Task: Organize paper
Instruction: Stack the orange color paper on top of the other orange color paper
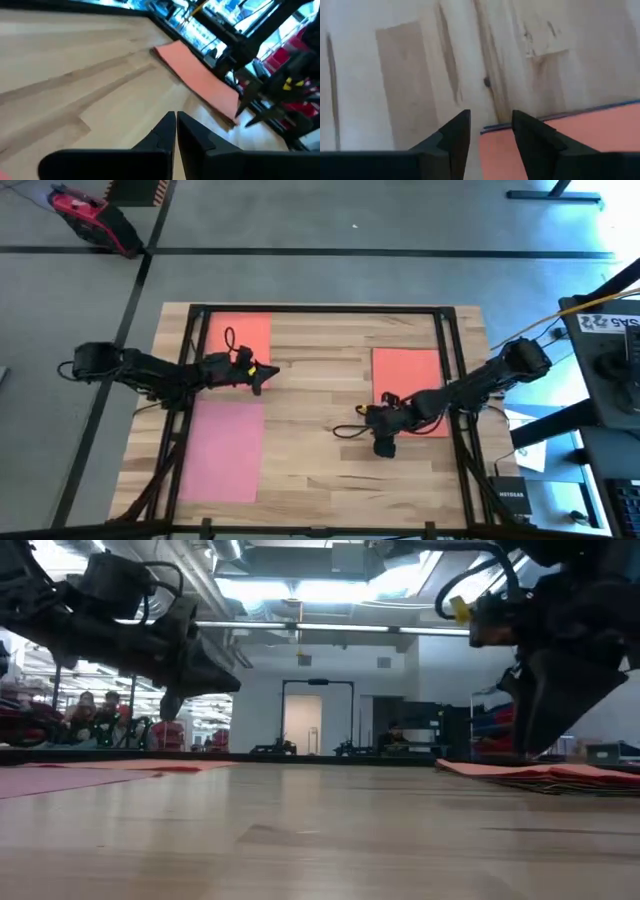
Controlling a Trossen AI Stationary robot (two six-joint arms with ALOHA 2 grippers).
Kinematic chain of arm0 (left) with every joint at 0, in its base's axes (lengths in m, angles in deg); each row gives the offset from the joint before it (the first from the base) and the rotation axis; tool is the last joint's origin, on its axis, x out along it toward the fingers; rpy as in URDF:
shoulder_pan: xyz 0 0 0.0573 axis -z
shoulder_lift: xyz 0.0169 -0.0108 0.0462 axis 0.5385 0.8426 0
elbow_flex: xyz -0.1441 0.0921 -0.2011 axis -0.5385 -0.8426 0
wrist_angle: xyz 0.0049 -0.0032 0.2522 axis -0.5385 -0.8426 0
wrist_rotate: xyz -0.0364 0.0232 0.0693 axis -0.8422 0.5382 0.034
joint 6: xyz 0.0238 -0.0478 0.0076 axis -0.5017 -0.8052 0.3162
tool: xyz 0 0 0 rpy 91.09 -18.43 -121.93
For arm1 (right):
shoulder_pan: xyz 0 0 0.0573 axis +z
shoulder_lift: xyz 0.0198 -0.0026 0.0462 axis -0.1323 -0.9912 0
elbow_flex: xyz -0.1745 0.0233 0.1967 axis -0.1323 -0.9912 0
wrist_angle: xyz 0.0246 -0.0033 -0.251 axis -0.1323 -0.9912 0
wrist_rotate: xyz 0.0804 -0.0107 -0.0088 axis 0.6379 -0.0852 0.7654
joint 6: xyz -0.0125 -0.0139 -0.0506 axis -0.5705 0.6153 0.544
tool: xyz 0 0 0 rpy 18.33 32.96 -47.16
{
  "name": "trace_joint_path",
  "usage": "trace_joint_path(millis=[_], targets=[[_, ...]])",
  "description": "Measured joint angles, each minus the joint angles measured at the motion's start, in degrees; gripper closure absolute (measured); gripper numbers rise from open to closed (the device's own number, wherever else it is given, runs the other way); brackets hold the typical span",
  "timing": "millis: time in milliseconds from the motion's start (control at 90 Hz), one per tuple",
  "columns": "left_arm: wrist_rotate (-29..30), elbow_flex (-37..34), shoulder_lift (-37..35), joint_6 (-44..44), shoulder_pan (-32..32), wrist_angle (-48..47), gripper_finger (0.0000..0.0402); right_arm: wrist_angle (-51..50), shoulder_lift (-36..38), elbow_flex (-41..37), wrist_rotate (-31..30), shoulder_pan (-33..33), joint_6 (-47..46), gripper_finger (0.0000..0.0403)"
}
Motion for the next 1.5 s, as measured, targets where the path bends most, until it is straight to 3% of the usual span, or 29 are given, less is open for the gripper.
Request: trace_joint_path(millis=[289, 522, 967, 1278, 1378, 1500], targets=[[-0.7, 0.0, 0.0, 1.0, 0.1, 0.0, 0.0402, -4.4, 0.0, 1.7, -1.5, 4.5, -1.9, 0.0265], [-0.6, 0.0, 0.0, 1.1, 0.1, -1.0, 0.0402, -5.3, 0.0, 1.5, -4.7, 4.3, -0.2, 0.0265], [-0.6, 0.0, 0.0, 0.9, 0.1, -1.2, 0.0402, -4.1, -0.1, -0.5, -3.0, 4.3, 0.4, 0.0265], [-0.6, 0.0, 0.0, 0.9, 0.1, -1.3, 0.0402, -0.9, -5.2, -0.5, -1.9, 4.3, 1.0, 0.0265], [-0.6, 0.0, 0.0, 0.9, 0.1, -1.3, 0.0402, -1.0, -5.3, -0.5, -2.3, 4.3, 0.8, 0.0285], [-0.6, 0.0, 0.0, 0.9, 0.1, -1.4, 0.0402, -1.4, -5.2, -0.5, -1.4, 4.3, 0.6, 0.035]])
